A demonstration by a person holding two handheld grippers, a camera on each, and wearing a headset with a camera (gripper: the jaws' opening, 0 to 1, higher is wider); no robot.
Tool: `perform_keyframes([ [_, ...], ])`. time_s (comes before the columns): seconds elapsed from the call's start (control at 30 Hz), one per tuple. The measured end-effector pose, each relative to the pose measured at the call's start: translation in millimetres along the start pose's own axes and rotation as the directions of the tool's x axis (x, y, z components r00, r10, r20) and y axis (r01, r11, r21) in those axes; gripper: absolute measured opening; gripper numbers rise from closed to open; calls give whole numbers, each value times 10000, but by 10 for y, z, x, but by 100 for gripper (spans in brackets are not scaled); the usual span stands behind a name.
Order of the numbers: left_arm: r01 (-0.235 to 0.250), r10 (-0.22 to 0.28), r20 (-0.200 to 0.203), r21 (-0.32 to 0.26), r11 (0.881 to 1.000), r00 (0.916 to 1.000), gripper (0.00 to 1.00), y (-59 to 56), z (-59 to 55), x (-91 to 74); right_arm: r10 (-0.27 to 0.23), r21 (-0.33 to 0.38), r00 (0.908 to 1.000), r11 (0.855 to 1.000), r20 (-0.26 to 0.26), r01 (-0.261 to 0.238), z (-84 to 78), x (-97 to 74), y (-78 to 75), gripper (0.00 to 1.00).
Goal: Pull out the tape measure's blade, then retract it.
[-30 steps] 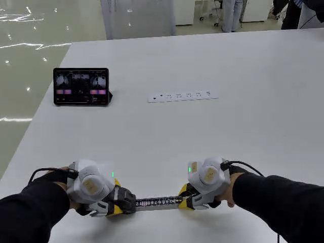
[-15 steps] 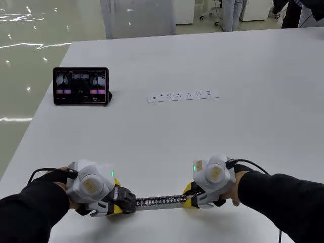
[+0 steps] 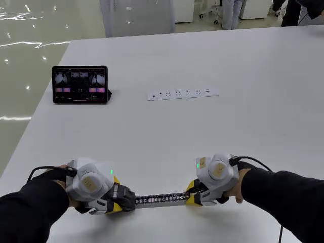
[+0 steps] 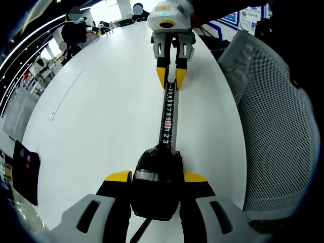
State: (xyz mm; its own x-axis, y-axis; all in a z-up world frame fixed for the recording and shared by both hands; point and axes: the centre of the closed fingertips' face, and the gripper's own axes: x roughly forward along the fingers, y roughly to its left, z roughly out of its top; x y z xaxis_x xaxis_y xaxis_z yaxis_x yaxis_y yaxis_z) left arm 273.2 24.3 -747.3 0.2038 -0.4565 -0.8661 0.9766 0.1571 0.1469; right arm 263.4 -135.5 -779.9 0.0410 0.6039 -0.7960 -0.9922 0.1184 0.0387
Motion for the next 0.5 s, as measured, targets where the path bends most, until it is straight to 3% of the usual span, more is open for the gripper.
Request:
perform_keyframes([
  [0.5,-1,1,8,0,10000,10000,31,-4,0,0,-62,63,10000,10000,-67,62,-79,-72,-18,10],
])
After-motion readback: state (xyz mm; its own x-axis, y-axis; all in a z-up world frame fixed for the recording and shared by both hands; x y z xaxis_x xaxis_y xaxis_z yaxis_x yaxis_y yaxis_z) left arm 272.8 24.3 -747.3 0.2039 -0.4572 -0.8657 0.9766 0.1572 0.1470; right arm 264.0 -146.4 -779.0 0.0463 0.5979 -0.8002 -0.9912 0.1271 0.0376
